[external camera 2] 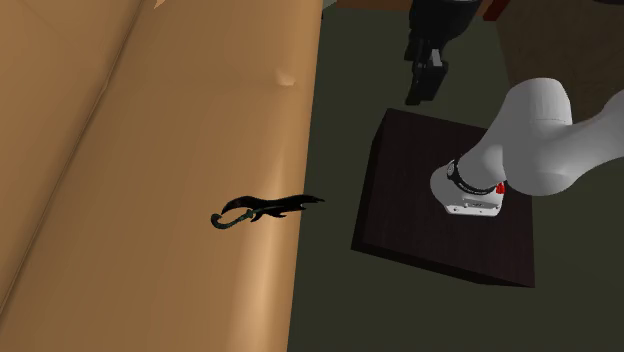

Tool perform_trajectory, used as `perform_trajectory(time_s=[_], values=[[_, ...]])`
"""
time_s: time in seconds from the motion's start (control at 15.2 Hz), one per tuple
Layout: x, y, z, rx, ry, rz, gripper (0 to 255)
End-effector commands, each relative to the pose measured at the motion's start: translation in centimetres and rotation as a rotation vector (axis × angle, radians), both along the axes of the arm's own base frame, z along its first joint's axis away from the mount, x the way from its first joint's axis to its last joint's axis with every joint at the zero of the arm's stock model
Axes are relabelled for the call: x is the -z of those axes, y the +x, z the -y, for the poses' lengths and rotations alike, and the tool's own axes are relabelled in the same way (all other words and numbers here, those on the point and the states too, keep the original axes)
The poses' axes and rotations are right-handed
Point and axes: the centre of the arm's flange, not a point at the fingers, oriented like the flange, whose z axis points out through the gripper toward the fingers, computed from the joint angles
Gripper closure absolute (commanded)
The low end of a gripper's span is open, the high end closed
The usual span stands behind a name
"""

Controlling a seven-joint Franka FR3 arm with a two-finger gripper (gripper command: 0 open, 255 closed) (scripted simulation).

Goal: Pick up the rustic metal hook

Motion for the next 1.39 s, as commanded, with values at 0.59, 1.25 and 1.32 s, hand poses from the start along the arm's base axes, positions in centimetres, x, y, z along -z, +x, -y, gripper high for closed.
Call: perform_trajectory(time_s=[0.59, 1.25, 1.32], values=[[6.5, 6.5, -6.8, -0.059, -0.003, 0.056, 0], [13.3, 13.6, -14.7, -0.125, -0.006, 0.118, 0], [14.0, 14.3, -15.5, -0.131, -0.006, 0.124, 0]])
